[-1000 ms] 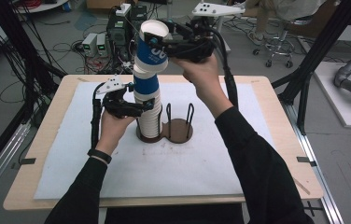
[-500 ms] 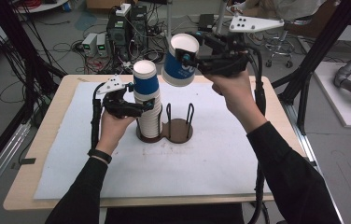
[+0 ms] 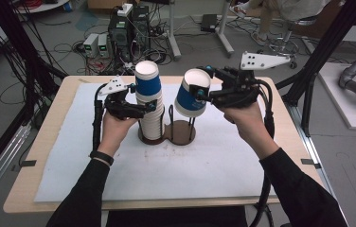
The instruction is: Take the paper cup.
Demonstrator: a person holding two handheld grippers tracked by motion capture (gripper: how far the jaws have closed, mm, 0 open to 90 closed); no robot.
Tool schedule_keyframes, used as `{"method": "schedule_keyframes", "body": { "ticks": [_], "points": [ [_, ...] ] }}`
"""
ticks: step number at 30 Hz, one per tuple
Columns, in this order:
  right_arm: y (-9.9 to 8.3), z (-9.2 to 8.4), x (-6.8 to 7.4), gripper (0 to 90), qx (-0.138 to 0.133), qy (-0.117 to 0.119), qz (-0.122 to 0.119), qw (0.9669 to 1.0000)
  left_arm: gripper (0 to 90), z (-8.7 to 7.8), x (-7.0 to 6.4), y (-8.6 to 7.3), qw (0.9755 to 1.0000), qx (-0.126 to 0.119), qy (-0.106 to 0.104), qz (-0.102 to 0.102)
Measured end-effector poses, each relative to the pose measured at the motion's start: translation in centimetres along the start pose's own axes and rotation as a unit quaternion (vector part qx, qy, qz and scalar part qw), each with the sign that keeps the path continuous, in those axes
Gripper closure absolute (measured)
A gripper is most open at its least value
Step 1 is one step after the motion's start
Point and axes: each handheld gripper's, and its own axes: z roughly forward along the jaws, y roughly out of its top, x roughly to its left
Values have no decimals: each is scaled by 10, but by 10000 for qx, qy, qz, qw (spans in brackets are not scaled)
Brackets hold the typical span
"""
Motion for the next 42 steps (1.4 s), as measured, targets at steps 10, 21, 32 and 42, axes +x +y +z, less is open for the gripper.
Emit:
{"method": "schedule_keyframes", "body": {
  "ticks": [10, 21, 32, 42],
  "points": [
    [-50, -10, 0, 304, 175, -126, 131, 9997, 112, 0, -1, 0, 10000, 10, 22, 21],
    [-91, -18, 4, 305, 250, -112, 319, 9991, 113, 0, -1, 0, 10000, 9, 27, 27],
    [-132, -26, 12, 305, 252, -214, 451, 9984, 113, 0, -1, 0, 10000, 18, 31, 38],
    [-155, -26, 13, 305, 475, -282, 551, 9970, 114, 0, -1, 0, 10000, 23, 47, 61]
  ]
}}
